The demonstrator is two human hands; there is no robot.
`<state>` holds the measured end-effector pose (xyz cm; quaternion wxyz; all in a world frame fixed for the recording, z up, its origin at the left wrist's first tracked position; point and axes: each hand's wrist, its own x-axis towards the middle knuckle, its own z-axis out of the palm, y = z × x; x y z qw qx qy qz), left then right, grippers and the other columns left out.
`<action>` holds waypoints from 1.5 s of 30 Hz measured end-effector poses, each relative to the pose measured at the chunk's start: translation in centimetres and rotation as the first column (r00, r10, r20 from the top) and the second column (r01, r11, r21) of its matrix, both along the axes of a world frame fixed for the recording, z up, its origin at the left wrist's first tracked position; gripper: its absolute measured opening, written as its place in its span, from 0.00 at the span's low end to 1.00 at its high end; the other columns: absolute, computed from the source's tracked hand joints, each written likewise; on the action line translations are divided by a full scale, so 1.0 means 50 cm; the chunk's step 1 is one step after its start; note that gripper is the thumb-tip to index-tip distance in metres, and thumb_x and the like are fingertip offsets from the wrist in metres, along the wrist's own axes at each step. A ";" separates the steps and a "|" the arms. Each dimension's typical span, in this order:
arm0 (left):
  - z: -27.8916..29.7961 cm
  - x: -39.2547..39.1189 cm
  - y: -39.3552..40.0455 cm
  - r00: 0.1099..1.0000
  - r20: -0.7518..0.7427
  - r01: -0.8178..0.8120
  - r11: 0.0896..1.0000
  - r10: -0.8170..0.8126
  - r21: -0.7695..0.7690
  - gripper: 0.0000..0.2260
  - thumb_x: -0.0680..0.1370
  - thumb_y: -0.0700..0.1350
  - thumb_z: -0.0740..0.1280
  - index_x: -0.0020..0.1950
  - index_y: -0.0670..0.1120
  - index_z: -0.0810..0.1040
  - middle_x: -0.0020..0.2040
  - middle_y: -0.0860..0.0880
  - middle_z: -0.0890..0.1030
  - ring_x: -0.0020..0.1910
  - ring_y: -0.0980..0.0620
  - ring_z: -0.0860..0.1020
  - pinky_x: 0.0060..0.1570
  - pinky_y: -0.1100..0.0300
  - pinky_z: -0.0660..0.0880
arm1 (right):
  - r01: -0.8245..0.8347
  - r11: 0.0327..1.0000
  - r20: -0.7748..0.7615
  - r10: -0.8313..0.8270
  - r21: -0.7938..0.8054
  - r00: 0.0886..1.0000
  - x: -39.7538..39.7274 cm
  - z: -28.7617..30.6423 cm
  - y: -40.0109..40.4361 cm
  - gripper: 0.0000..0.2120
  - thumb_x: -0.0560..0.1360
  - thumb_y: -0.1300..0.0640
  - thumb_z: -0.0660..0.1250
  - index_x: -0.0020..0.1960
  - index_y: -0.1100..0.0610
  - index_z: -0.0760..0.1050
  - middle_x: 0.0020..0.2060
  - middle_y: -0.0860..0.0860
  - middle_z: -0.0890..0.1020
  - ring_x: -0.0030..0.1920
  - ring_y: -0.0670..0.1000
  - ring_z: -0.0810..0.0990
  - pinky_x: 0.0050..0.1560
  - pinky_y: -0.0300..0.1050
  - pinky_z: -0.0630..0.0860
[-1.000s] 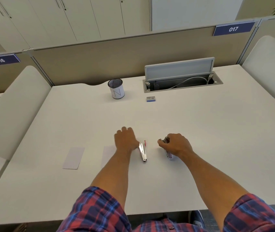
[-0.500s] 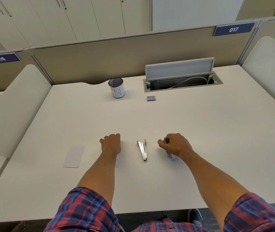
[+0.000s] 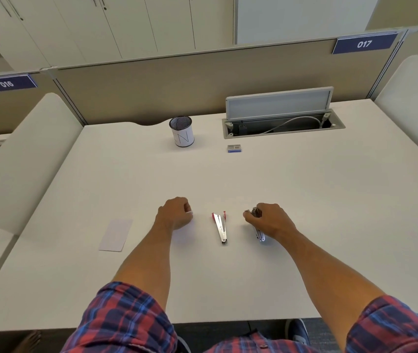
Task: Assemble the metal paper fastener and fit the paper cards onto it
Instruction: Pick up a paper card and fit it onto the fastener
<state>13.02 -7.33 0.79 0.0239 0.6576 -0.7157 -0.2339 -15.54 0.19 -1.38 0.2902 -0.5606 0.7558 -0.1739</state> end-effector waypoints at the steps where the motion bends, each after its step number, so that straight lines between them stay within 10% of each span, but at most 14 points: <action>1: 0.006 -0.006 -0.005 0.998 -0.066 -0.002 1.000 0.002 -0.009 0.02 0.74 0.45 0.68 0.42 0.49 0.77 0.43 0.55 0.79 0.46 0.50 0.78 0.48 0.55 0.74 | -0.004 1.000 0.008 0.004 0.001 1.000 0.000 0.000 -0.002 0.21 0.70 0.36 0.65 0.34 0.54 0.69 0.30 0.47 0.76 0.31 0.49 0.72 0.32 0.43 0.66; 6: 0.040 -0.069 -0.025 0.937 -0.350 -0.006 0.997 -0.022 -0.079 0.04 0.71 0.43 0.74 0.41 0.47 0.80 0.37 0.54 0.80 0.39 0.54 0.77 0.34 0.65 0.69 | -0.021 1.000 0.048 0.022 -0.006 0.999 0.000 -0.003 -0.006 0.20 0.72 0.38 0.65 0.34 0.54 0.67 0.28 0.46 0.74 0.30 0.49 0.70 0.32 0.44 0.65; 12: 0.042 -0.157 -0.017 0.786 -0.618 0.035 0.996 0.023 0.081 0.15 0.63 0.49 0.79 0.44 0.43 0.83 0.36 0.49 0.82 0.36 0.52 0.78 0.39 0.59 0.73 | 0.038 0.996 0.139 -0.027 -0.077 0.990 -0.001 0.009 -0.011 0.21 0.70 0.38 0.64 0.32 0.53 0.62 0.23 0.43 0.70 0.24 0.45 0.65 0.30 0.42 0.63; 17: 0.017 -0.198 -0.006 0.740 -0.672 0.085 0.986 0.032 0.140 0.14 0.65 0.43 0.83 0.45 0.41 0.84 0.35 0.47 0.81 0.35 0.52 0.77 0.40 0.59 0.72 | 0.078 0.996 0.446 -0.054 -0.037 0.893 -0.011 0.032 -0.013 0.19 0.72 0.39 0.68 0.49 0.54 0.71 0.35 0.53 0.84 0.30 0.52 0.84 0.31 0.44 0.79; 27: 0.021 -0.244 0.006 0.726 -0.687 0.150 0.973 0.013 0.177 0.15 0.63 0.37 0.83 0.46 0.39 0.83 0.33 0.48 0.80 0.34 0.51 0.75 0.40 0.60 0.72 | 0.064 0.998 0.678 -0.065 0.026 0.732 -0.020 0.042 -0.025 0.19 0.69 0.45 0.79 0.29 0.47 0.72 0.26 0.47 0.67 0.24 0.46 0.61 0.25 0.38 0.57; 33: 0.019 -0.243 0.012 0.703 -0.708 0.121 0.971 0.063 0.207 0.19 0.62 0.42 0.84 0.49 0.42 0.83 0.36 0.49 0.80 0.36 0.52 0.75 0.40 0.60 0.70 | 0.061 0.998 0.728 -0.065 0.032 0.682 -0.023 0.052 -0.039 0.09 0.70 0.59 0.74 0.37 0.54 0.74 0.25 0.48 0.68 0.24 0.47 0.62 0.24 0.37 0.58; 41: 0.008 -0.227 0.048 0.311 -0.799 0.035 0.835 0.514 0.550 0.25 0.68 0.37 0.80 0.61 0.40 0.76 0.54 0.39 0.85 0.49 0.41 0.85 0.46 0.51 0.83 | 0.332 0.943 0.846 -0.168 -0.011 0.506 -0.036 0.046 -0.057 0.05 0.72 0.60 0.73 0.43 0.58 0.77 0.27 0.51 0.73 0.25 0.49 0.67 0.25 0.40 0.63; 45: -0.017 -0.226 0.066 0.362 -0.755 0.041 0.800 0.546 0.598 0.11 0.72 0.36 0.77 0.51 0.37 0.79 0.46 0.40 0.84 0.38 0.47 0.84 0.43 0.53 0.84 | 0.285 0.957 0.805 -0.133 -0.047 0.578 -0.048 0.047 -0.057 0.07 0.72 0.63 0.75 0.43 0.59 0.76 0.27 0.51 0.71 0.25 0.48 0.66 0.25 0.40 0.62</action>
